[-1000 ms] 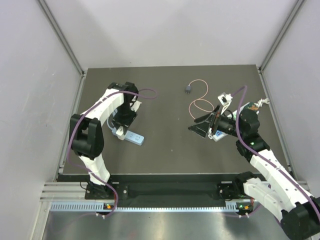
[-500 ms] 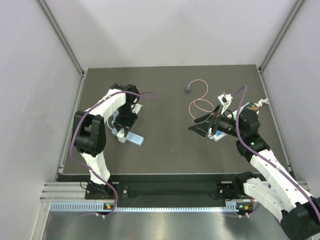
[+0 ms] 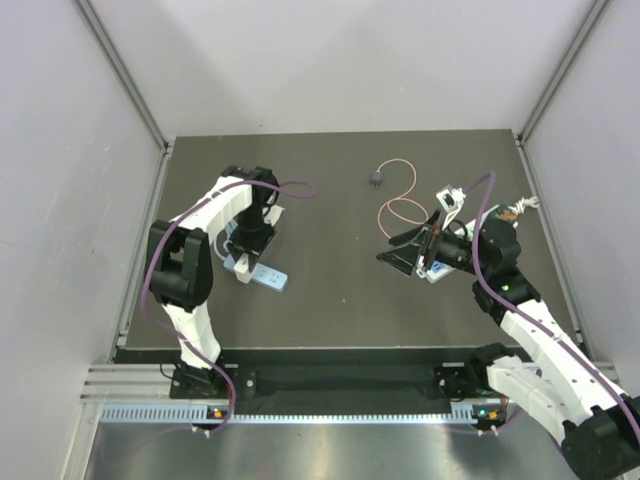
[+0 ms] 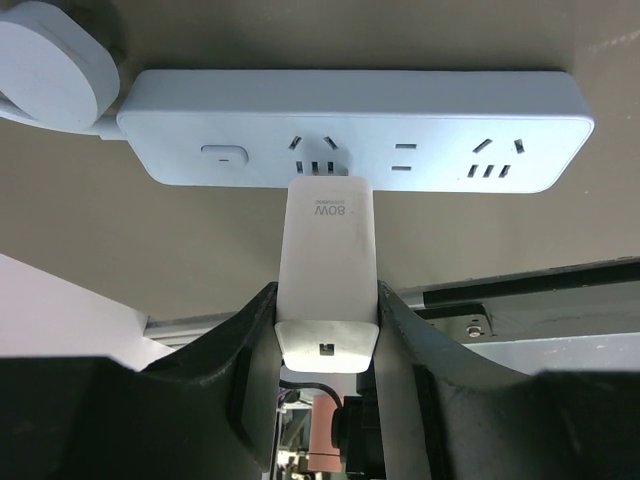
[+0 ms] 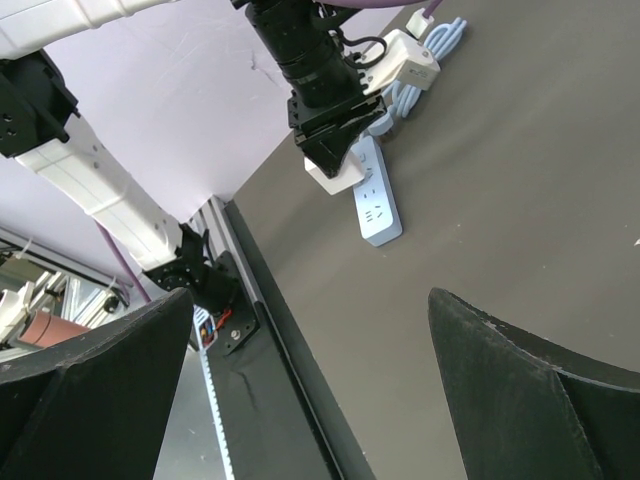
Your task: Insert the plug
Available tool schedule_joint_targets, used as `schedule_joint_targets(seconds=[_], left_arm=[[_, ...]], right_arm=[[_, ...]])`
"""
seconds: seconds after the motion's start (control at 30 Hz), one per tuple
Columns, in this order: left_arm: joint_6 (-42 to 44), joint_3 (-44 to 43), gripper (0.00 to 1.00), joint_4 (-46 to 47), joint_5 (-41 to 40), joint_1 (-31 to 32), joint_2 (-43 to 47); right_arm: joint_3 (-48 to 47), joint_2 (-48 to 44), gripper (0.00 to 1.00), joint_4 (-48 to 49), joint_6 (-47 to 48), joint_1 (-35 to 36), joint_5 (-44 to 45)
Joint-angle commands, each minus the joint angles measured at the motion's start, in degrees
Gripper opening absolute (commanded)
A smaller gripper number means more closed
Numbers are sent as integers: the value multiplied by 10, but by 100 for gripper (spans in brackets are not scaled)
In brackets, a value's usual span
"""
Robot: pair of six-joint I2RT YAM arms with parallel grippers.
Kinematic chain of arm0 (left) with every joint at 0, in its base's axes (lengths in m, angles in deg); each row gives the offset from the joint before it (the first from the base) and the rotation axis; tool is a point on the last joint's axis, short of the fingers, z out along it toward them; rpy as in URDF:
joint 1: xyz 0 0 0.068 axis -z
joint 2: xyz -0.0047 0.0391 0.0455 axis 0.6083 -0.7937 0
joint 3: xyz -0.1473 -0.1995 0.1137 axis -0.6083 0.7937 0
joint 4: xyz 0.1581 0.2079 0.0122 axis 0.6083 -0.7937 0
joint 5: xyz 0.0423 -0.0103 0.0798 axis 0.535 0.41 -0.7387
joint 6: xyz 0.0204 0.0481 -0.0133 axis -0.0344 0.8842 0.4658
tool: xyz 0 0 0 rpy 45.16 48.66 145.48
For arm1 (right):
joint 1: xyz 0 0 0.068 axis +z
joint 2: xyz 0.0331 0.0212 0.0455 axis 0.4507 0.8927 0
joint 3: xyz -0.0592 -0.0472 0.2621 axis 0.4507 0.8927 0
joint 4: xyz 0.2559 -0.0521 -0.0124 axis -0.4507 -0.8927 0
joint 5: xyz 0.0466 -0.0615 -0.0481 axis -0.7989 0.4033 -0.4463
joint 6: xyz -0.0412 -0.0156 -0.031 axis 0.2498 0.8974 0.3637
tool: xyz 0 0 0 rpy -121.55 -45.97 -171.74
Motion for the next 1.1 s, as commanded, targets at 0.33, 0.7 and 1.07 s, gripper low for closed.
schedule_joint_targets(seconds=[0.33,0.7,1.07], left_arm=[[6,-17,0,15,-16,-20,-24],[-1,39,0,51,9,-21,-24],[-18,117,0,131,40,-20,-14]], right_arm=[[-21,-14,100,12,15,-5,-2],[-19,-12,100,11,15,-5,-1],[-22,-4,100,6,12,-5,0]])
